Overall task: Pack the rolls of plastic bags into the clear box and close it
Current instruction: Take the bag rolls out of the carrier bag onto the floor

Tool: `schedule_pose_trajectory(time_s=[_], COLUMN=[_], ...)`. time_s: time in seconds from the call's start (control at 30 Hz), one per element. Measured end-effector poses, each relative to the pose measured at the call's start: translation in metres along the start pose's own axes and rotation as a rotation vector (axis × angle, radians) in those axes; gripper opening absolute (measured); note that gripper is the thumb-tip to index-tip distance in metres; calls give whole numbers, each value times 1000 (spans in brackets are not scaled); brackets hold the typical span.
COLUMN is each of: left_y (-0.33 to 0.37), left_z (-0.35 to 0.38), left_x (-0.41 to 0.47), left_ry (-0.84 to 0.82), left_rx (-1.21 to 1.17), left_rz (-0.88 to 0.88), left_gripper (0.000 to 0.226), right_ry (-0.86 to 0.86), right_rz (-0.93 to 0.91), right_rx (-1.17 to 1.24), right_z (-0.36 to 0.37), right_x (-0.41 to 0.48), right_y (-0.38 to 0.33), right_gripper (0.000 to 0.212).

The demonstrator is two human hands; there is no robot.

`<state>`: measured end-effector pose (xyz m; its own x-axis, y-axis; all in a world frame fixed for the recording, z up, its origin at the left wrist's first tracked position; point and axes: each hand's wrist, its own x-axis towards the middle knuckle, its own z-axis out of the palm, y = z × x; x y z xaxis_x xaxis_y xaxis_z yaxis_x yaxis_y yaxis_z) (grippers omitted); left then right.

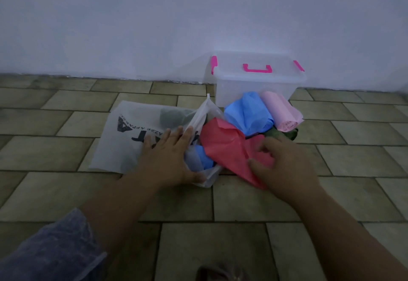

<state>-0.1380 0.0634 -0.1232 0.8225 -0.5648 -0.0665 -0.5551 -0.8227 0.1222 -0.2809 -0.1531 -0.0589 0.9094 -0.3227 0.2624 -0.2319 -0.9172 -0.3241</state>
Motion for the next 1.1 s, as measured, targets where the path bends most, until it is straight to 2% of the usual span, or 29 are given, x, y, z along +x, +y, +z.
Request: schedule_pose_trajectory(time_s=[0.07,0.1,0.17,0.23,0.37,0.43,0.57,0.67,0.73,0.8,0.97,1.03,1.1], left_y=[-3,-4,-5,-6,-8,-8,-7,-8,-9,-9,-7,-7,-7], left_z=[0,0,-1,-1,3,5,7,7,7,8,8,9,11], left_x=[-4,-6,-8,-9,-13,-14,-10,-10,-11,-11,-10,-9,-7], left_ry=[12,24,36,46,83,103,141,166,186,204,203,204,210], left_rx=[2,0,-7,-5,-7,-27,-31,-39,-82,-105,-89,-78,-62], left_rz=[10,19,34,25,-4,-2,12,12,-2,-13,-30,-32,-32], left_gripper=[124,123,123,124,118,115,112,110,116,119,119,118,118], right_ry=[-43,-119,-267,-316,-369,-322,-286,-292,-204,-70,318,437,428], right_rz=[-157,-221,-310,-319,-144,-195,-292,-346,-397,-399,-189,-89,-6], right_rx=[214,271,293,232,2,-119,-206,-210,-145,-45,173,152,27], right_z=[4,10,27,44,52,55,66,62,50,33,-4,-7,2], right_x=[5,6,6,11,32,37,39,45,45,40,16,2,-12], right_y=[-27,-41,-57,-58,-49,-51,-68,-70,-69,-65,-15,5,16], right_gripper=[12,11,22,30,44,48,29,38,42,37,34,33,32])
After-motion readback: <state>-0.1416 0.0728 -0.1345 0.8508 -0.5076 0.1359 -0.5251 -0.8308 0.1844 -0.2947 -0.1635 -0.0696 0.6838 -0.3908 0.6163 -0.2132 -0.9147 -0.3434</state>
